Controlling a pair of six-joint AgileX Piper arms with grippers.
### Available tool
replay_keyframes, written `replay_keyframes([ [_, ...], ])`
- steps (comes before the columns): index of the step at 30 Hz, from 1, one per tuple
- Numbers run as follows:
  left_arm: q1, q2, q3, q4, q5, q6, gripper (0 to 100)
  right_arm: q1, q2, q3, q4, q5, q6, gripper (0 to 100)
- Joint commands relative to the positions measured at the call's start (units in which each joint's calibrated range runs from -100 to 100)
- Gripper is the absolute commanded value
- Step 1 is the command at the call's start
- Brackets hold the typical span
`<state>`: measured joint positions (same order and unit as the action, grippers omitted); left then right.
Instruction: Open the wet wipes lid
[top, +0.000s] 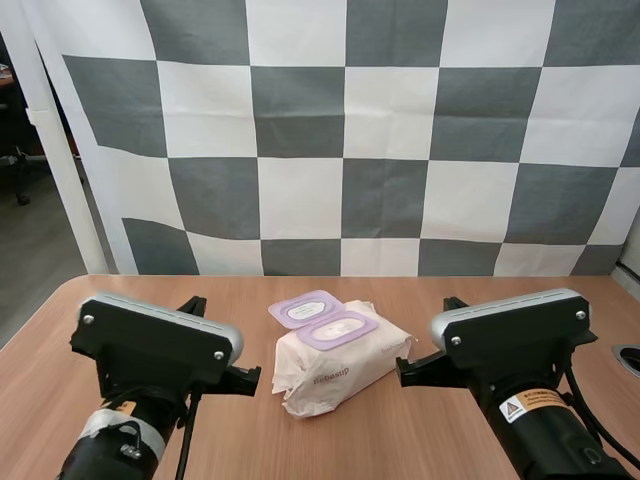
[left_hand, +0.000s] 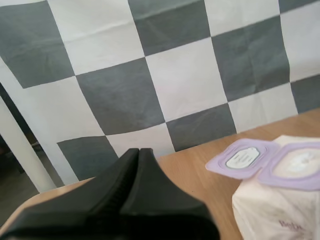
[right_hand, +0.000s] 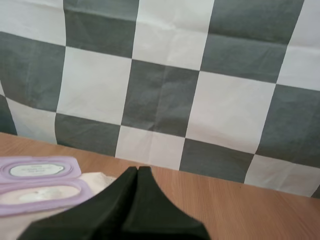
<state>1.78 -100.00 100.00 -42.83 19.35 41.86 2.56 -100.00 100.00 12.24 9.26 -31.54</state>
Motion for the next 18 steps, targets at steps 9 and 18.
replay_keyframes([
  [9,1.45,0.0,0.0,10.4,-3.8,-20.8,0,0.0,0.0,0.0,0.9,4.6,0.0,0],
  [18,2.25,0.0,0.0,33.4,8.5,-48.5,0,0.0,0.0,0.0,0.9,7.3,0.0,0],
])
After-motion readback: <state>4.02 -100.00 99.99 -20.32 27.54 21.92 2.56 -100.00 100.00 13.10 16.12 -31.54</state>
